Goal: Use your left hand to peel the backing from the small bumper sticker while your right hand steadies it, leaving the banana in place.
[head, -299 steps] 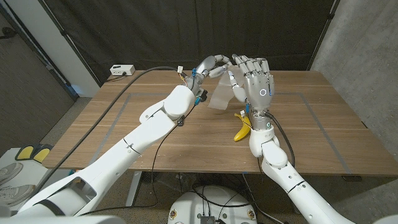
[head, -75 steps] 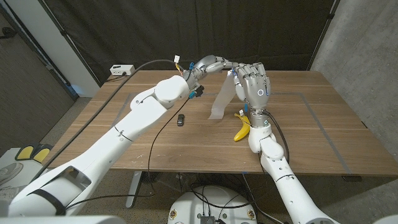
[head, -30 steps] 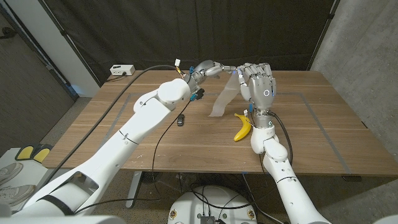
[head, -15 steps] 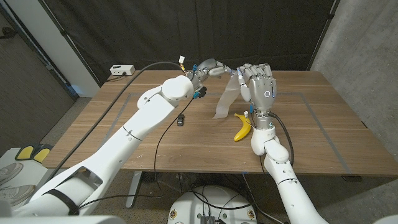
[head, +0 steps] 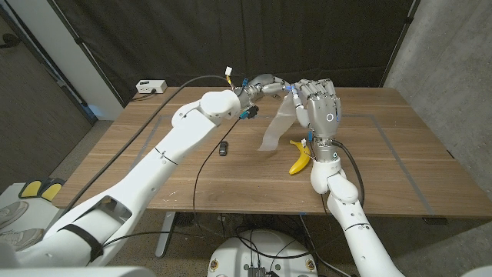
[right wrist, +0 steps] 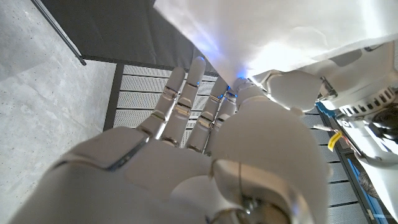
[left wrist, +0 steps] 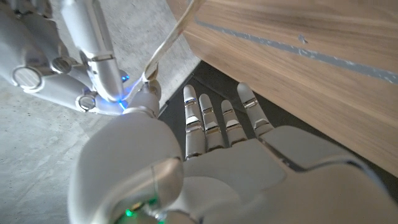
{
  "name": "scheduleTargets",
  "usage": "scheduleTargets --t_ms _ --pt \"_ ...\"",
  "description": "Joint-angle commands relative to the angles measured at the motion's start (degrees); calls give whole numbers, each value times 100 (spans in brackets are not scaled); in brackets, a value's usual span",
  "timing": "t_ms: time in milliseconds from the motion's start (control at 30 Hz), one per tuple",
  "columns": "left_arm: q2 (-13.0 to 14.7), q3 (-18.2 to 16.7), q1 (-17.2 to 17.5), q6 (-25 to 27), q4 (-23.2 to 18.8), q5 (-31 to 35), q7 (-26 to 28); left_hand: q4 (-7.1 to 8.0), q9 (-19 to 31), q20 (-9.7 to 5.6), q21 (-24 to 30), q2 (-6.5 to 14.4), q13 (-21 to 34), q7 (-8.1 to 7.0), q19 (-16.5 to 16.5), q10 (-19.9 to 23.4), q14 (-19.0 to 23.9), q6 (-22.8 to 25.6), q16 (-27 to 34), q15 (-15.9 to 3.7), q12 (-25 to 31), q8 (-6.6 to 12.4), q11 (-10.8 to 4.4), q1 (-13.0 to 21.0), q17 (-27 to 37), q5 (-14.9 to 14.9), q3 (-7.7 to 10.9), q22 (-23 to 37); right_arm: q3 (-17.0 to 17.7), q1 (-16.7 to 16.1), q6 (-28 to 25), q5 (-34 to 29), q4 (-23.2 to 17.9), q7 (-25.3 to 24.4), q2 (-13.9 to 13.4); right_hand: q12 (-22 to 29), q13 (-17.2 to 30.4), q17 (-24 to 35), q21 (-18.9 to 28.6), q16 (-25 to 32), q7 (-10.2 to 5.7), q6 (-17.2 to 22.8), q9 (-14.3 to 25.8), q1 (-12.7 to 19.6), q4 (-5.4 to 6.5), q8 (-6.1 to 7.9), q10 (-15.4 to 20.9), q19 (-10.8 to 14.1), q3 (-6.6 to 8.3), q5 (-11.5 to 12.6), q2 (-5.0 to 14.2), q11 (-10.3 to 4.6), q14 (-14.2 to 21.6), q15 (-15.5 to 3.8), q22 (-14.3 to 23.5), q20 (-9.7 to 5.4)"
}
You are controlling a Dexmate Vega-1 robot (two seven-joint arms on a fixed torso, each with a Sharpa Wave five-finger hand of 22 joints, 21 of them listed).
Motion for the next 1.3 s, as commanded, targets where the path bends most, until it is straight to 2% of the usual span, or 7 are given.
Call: scheduleTargets --t_ms 33,300,500,567,667,900,1300 --pt "-258 -172 -365 -751 1144 -1248 -1502 80 -24 4 -33 -58 21 102 -155 -44 -88 61 -12 49 -30 -7 37 -277 33 -16 -132 38 38 -38 17 -3 -29 0 40 -20 22 25 45 -21 -2 58 1283 17 -5 67 17 1 50 -1 27 19 65 -909 16 -608" --pt "-416 -330 -148 -1086 1184 -1459 -1375 -376 169 -21 145 440 1 144 174 842 436 1993 170 -189 183 665 -395 680 -108 220 420 14 94 39 92 -5 85 0 120 -26 23 35 51 -17 11 69 1255 29 -17 65 21 9 59 -5 31 30 74 -909 15 -594" --pt "-781 -641 119 -1648 1610 -2057 -1575 -336 144 -15 191 521 -8 333 269 884 464 2086 174 -223 159 617 -434 934 -127 325 599 -3 87 89 71 -2 150 0 127 -31 23 38 50 -19 24 76 1239 28 -20 64 18 0 63 -9 32 38 70 -905 14 -598" --pt "-766 -641 191 -1904 1569 -1896 -1436 -376 302 -54 234 654 -18 171 338 1136 584 2641 229 -369 202 871 -566 1219 -138 467 822 -14 43 108 25 -7 161 0 89 -32 19 39 55 -18 30 75 1238 27 -19 65 26 14 65 -10 35 47 72 -904 14 -599" --pt "-554 -600 253 -1786 1214 -1597 -1077 -172 741 -42 314 844 39 193 471 953 499 2243 233 -459 152 964 -593 1232 -16 517 964 -27 6 129 -9 -4 178 0 72 -32 20 41 54 -17 40 77 1240 31 -23 69 27 10 68 -11 35 47 73 -906 13 -587" --pt "99 -286 316 -828 104 -469 17 531 3595 -104 773 942 620 68 210 126 44 486 181 -333 147 2356 -369 841 711 306 1643 7 -42 164 -60 5 209 0 66 -32 25 39 50 -27 35 61 1252 26 -24 75 27 -1 70 -15 31 52 58 -902 11 -597" --pt "507 -56 485 445 -838 496 872 723 4570 -127 1025 954 807 135 24 -93 -69 -11 137 -239 144 2942 -289 827 888 216 1842 10 -64 266 -163 1 281 0 117 -45 36 40 30 -39 23 38 1249 5 -10 75 -5 -62 73 -25 38 51 38 -900 10 -595"
